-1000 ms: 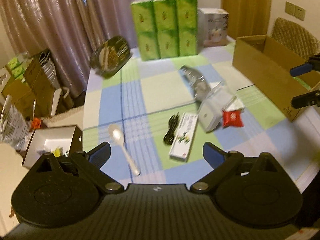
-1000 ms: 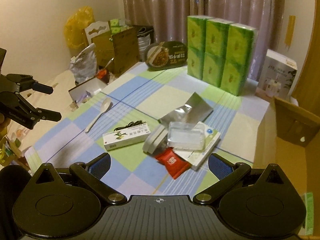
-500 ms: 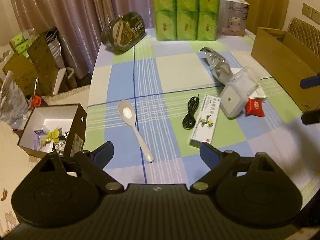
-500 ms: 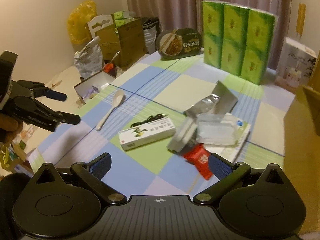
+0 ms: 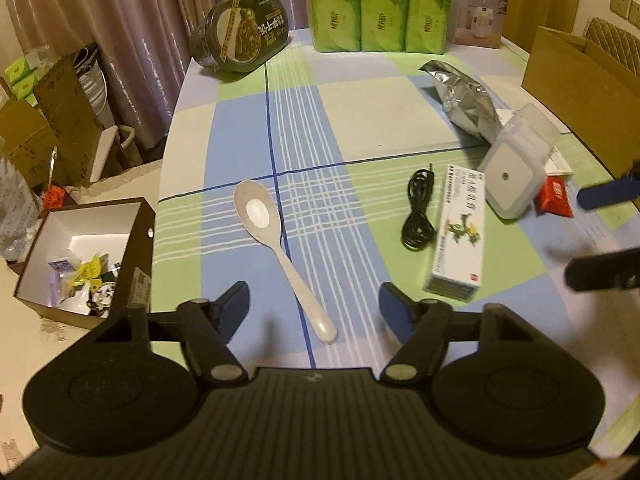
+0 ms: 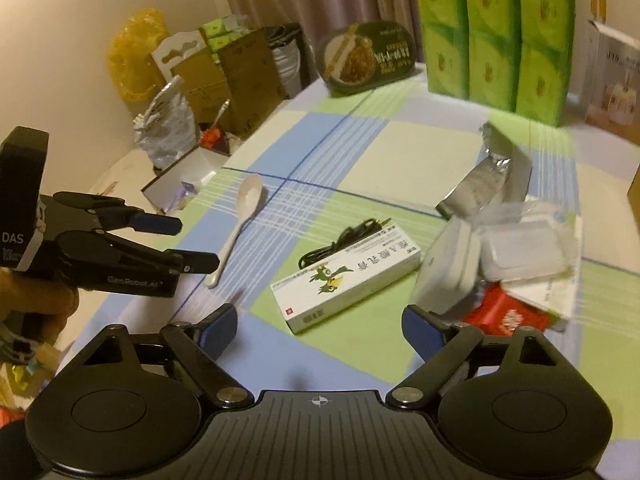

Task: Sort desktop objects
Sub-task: 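Grasp the white spoon with left tool while right tool grasps white ointment box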

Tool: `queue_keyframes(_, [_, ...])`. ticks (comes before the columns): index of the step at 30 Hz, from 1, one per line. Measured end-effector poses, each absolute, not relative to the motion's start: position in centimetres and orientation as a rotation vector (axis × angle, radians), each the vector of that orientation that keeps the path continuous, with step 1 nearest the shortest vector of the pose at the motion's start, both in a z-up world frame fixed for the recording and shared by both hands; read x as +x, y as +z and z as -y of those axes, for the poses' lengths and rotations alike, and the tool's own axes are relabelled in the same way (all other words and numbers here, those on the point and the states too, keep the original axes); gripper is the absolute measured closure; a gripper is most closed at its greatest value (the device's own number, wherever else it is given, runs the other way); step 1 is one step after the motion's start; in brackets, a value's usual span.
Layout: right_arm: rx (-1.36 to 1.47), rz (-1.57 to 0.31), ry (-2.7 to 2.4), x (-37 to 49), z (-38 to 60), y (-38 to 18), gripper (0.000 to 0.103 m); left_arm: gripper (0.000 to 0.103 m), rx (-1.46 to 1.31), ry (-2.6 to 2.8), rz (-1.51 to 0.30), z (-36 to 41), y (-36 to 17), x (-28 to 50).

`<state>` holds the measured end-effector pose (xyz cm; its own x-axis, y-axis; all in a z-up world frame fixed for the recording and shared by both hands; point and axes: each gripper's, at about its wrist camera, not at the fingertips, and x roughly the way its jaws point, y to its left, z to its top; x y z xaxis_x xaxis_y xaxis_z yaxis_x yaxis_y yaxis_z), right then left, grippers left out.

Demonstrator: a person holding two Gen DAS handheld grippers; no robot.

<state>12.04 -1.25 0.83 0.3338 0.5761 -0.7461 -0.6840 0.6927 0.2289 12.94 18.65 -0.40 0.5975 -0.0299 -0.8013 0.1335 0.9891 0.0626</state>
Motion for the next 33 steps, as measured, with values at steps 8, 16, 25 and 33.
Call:
queue_keyframes(8, [-0.081, -0.956, 0.759, 13.9, -1.2, -2.2, 0.023, 0.071, 0.086, -0.119, -0.919, -20.0, -2.6, 14.6])
queue_keyframes(16, [-0.028, -1.001, 0.668, 15.4, -2.8, -3.9, 0.023, 0.097, 0.130, -0.139, -0.925, -19.9, -3.4, 14.6])
queue_keyframes(25, [-0.020, -0.990, 0.613, 16.3, -3.9, -4.5, 0.023, 0.076, 0.080, -0.105, -0.916, -21.0, -3.7, 15.7])
queue_keyframes(33, [-0.087, -0.945, 0.608, 15.9, -4.1, -4.7, 0.043, 0.078, 0.028, -0.063, -0.912, -21.9, -4.6, 17.8])
